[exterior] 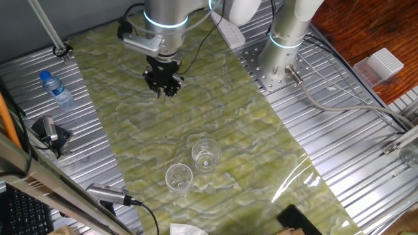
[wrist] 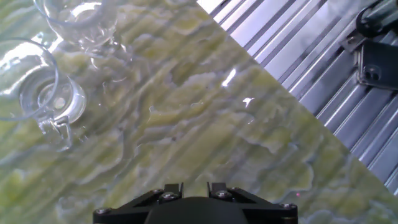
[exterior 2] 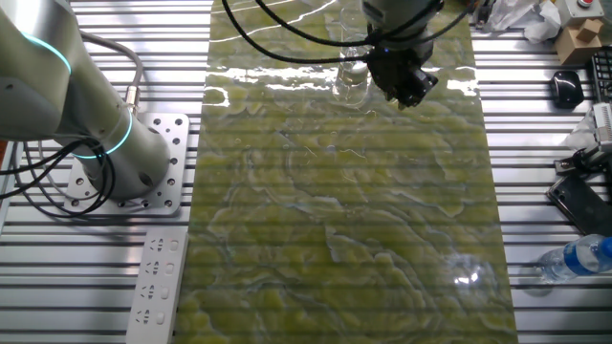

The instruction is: Pour the water from one cup into another empty cup

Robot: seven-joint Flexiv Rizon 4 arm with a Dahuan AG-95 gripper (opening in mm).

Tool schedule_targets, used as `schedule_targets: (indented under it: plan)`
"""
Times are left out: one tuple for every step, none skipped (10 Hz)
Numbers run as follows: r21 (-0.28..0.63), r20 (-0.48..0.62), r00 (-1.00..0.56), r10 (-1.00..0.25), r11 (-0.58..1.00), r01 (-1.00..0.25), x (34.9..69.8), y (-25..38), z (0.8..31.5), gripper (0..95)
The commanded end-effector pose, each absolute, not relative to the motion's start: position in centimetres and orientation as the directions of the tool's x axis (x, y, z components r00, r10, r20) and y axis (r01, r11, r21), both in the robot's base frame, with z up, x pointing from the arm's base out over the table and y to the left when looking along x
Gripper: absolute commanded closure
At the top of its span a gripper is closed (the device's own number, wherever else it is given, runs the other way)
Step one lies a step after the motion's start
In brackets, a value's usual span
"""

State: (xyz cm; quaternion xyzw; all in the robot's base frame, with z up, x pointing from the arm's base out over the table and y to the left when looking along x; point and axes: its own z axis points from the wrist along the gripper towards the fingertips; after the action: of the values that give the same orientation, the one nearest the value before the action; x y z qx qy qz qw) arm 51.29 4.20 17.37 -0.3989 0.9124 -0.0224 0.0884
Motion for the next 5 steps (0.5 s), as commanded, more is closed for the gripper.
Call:
schedule_targets:
  plan:
    - [-0.046, -0.085, -0.661, -0.745, 0.666, -0.745, 51.41, 4.26, 17.39, 57.0]
    - [-0.046, -0.090, -0.649, -0.755, 0.654, -0.755, 51.41, 4.26, 17.39, 57.0]
    - [-0.044, -0.094, -0.641, -0.762, 0.646, -0.762, 51.41, 4.26, 17.39, 57.0]
    - [-0.031, -0.091, -0.621, -0.778, 0.626, -0.779, 51.41, 4.26, 17.39, 57.0]
    - [-0.038, -0.093, -0.574, -0.813, 0.579, -0.814, 51.41, 4.26, 17.39, 38.0]
